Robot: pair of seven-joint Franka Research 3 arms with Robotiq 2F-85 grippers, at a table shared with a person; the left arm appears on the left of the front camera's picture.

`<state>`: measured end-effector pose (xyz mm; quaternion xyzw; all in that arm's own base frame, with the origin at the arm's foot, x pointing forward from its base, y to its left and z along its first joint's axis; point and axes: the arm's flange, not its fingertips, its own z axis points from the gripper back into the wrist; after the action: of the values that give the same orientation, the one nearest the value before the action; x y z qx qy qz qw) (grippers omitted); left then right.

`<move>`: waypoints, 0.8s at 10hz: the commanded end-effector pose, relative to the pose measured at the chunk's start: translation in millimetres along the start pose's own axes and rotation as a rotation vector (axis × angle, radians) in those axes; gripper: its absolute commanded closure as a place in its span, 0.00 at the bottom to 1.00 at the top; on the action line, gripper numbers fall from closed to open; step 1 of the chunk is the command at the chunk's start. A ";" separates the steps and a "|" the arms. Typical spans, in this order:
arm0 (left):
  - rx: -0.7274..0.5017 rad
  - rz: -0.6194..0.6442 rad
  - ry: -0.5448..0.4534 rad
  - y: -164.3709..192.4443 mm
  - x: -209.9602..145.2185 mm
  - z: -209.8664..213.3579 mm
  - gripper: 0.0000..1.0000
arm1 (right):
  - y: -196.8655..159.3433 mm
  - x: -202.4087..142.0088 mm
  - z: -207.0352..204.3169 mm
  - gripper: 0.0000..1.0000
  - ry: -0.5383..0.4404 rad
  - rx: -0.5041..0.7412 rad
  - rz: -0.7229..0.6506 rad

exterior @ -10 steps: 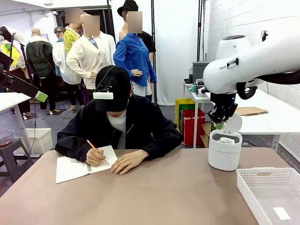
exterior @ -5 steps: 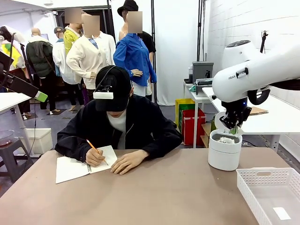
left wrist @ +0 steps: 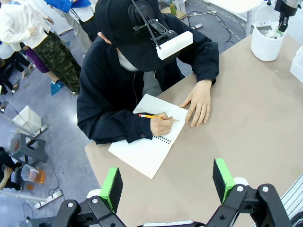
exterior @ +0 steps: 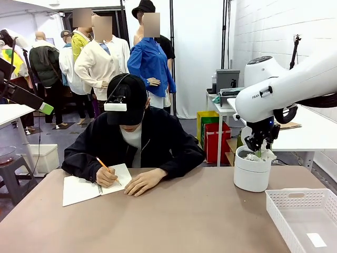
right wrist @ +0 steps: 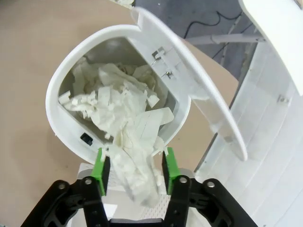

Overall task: Sort the paper based on its condition.
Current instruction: If a person hands you a paper, place it in the Organizing basket , and if it's crumpled, put it in the Trash can.

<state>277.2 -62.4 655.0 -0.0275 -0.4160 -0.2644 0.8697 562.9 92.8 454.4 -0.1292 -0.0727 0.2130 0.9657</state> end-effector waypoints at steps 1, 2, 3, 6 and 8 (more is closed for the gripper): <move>-0.005 0.002 0.005 0.4 -1.5 0.8 0.00 | 0.0 8.1 3.4 0.00 -0.027 -0.045 -0.015; -0.005 0.002 0.005 0.4 -1.5 0.8 0.00 | -0.6 9.3 3.8 0.00 -0.044 -0.053 -0.017; -0.005 0.002 0.005 0.4 -1.5 0.8 0.00 | 0.4 11.2 5.5 0.00 -0.082 -0.064 -0.018; -0.005 0.002 0.005 0.4 -1.5 0.8 0.00 | 4.6 17.1 9.9 0.00 -0.184 -0.020 -0.011; -0.005 0.002 0.005 0.4 -1.5 0.8 0.00 | 10.4 18.7 20.6 0.00 -0.271 0.023 -0.011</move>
<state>277.3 -62.4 655.0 -0.0275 -0.4160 -0.2644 0.8697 579.4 111.0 479.0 -0.1102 -0.1820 0.2257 0.9507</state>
